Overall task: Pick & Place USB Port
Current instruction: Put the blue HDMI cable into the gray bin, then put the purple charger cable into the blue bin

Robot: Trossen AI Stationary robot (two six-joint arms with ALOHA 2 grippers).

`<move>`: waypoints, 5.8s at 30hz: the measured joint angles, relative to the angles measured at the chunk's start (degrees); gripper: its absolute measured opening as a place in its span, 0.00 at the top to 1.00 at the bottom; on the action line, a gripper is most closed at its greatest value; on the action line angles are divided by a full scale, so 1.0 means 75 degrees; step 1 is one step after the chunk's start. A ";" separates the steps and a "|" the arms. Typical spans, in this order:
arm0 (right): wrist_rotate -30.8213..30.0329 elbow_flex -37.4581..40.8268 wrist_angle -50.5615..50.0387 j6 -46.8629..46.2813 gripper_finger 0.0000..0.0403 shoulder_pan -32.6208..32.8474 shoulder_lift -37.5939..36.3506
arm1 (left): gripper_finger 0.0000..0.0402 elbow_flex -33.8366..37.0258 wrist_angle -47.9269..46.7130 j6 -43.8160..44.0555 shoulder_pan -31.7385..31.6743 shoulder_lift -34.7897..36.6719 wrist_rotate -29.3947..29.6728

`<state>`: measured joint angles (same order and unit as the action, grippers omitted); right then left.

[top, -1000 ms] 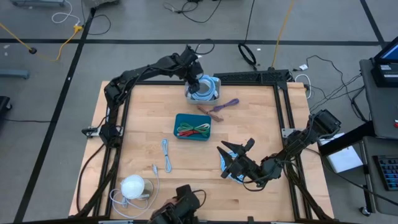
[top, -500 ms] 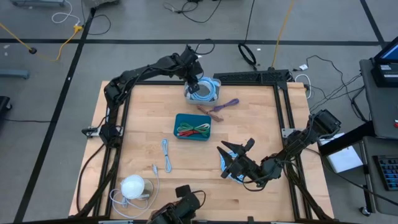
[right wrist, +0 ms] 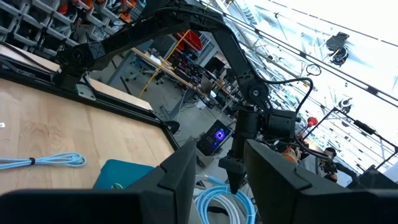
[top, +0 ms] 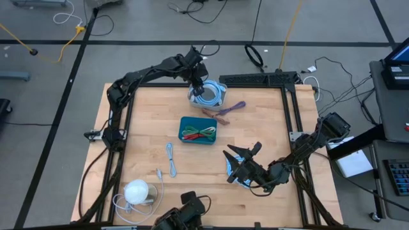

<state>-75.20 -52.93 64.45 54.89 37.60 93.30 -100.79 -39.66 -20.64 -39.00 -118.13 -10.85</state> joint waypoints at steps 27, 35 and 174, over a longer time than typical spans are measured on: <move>-0.0239 -0.0001 0.0000 0.0026 0.68 -0.0028 0.0000 | 0.48 0.0017 0.0722 0.0380 0.0227 0.0252 0.0837; -0.0958 -0.0009 0.0000 -0.0100 0.68 -0.0157 0.0003 | 0.48 0.0017 -0.0068 0.0562 0.0669 0.1707 -0.1290; 1.0197 -0.2658 -1.2791 -0.1786 0.70 -0.9369 0.1695 | 0.60 0.9640 0.4688 0.6044 0.6764 0.7249 0.5047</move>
<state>1.28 -72.86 -31.49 41.50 -32.66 106.01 -28.49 -4.50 24.69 11.73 -63.76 27.00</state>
